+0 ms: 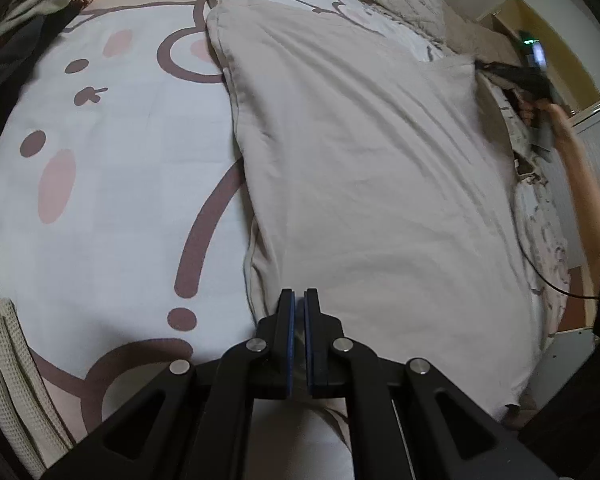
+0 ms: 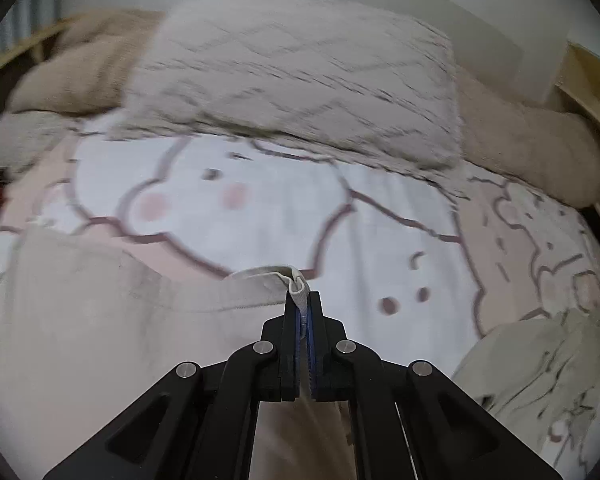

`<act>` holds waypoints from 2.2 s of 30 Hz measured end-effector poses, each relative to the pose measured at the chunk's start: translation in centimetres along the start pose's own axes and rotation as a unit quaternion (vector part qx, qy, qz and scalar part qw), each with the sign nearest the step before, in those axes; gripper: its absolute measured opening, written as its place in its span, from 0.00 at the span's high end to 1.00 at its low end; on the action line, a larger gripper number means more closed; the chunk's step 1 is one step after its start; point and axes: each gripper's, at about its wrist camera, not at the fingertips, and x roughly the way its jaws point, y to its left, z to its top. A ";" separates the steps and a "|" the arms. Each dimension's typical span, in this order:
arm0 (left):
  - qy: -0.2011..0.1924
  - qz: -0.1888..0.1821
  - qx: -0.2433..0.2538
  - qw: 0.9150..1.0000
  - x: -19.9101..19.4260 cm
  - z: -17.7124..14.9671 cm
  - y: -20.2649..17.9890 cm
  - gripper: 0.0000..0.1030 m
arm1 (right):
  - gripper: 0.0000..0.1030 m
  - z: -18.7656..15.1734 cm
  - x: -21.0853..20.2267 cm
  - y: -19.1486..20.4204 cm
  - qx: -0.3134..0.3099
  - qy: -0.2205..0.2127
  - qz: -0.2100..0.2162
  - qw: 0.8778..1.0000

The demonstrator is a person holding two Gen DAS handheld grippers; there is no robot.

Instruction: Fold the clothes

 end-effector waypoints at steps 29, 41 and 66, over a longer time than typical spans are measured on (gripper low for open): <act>-0.024 -0.091 -0.066 0.993 2.4 3.4 0.5 0.97 | 0.54 -11.4 -5.1 -4.2 0.129 0.045 0.110 0.984; -0.081 0.033 -0.089 0.992 -3.5 -4.0 2.8 0.96 | 0.76 -22.7 -10.0 -5.2 0.165 0.075 0.091 0.979; 0.091 0.074 0.297 0.948 3.9 -12.3 -17.4 0.65 | 0.94 -32.4 -11.5 -9.3 0.336 0.041 0.102 0.936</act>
